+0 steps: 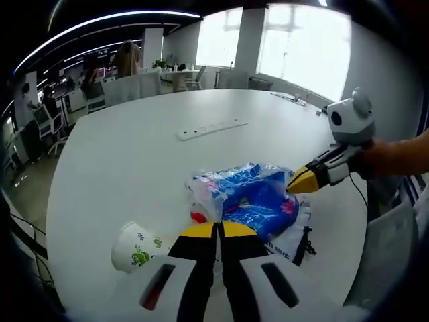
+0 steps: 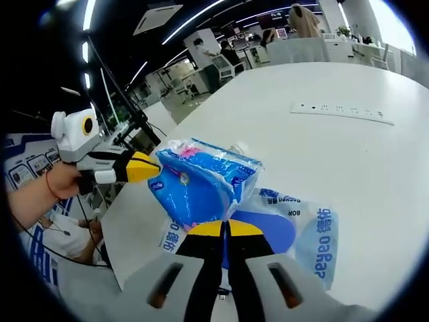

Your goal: Arrange the tabletop items into an orderly group along one side of the table until the central work area is clear of visible clutter.

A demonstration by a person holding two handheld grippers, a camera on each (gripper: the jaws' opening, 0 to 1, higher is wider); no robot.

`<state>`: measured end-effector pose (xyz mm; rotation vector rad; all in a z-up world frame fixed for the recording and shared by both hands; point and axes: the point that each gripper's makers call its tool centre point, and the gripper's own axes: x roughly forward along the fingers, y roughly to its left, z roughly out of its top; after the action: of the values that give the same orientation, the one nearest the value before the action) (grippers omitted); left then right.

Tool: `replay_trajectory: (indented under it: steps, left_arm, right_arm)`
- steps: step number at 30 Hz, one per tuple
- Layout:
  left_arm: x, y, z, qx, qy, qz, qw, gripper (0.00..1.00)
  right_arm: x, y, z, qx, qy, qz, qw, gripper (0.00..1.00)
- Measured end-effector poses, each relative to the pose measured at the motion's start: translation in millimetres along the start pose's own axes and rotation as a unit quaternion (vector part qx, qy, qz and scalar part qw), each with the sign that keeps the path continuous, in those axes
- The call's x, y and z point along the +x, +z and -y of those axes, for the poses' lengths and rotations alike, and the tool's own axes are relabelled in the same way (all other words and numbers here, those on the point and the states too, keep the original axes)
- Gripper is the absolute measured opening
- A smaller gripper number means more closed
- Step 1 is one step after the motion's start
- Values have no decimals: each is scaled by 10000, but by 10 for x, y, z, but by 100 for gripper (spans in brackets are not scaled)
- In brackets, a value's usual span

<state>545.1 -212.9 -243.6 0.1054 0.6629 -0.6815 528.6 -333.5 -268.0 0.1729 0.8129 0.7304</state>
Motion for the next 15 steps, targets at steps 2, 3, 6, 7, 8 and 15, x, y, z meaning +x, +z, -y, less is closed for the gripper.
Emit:
replay_trajectory:
  steps: [2, 3, 6, 7, 8, 15]
  left_arm:
    - [-8, 35, 19, -31, -16, 44, 10000, 0]
    - [-11, 46, 28, -37, -16, 57, 10000, 0]
    - [-17, 91, 74, -40, -33, 88, 9999, 0]
    - [-19, 98, 83, -39, -38, 95, 9999, 0]
    - [-23, 114, 102, -38, -50, 107, 9999, 0]
    - [-44, 254, 245, -40, -104, 213, 9997, 0]
  right_arm:
    - [-38, 23, 3, -25, -17, 31, 10000, 0]
    - [-54, 30, 3, -31, -17, 38, 10000, 0]
    - [-118, 60, 13, -40, -28, 84, 10000, 0]
    - [-142, 71, 12, -45, -36, 102, 9999, 0]
    - [-171, 81, 20, -60, -53, 113, 9999, 0]
    - [-330, 123, 51, -98, -98, 200, 9997, 0]
